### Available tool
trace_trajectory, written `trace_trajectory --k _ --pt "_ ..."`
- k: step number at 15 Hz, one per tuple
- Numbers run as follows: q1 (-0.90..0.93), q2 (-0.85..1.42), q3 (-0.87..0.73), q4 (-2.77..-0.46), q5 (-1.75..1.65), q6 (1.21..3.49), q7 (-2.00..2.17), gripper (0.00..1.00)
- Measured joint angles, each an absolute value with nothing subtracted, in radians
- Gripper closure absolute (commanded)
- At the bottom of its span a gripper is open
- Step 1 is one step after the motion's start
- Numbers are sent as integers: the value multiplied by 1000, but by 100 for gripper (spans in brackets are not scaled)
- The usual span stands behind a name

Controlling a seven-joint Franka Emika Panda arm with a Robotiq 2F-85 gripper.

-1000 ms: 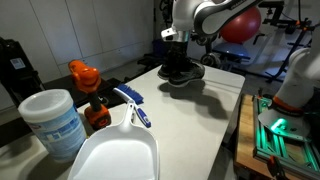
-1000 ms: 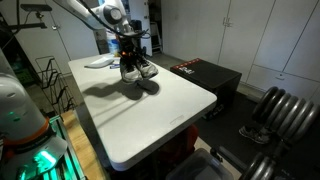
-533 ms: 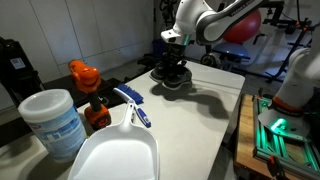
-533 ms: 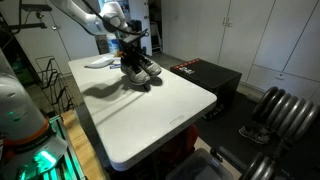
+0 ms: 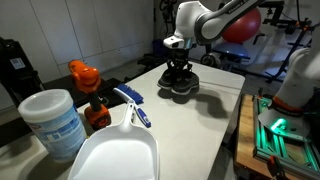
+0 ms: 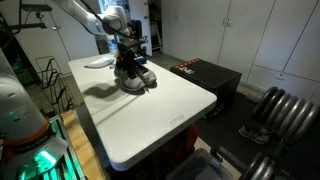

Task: Turn the sneakers to the right

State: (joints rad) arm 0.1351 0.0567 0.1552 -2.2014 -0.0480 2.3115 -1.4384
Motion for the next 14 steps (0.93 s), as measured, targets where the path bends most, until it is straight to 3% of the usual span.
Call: trace_trajectory --k 14 --pt "135 57 154 -2197 -153 2231 -1374 94"
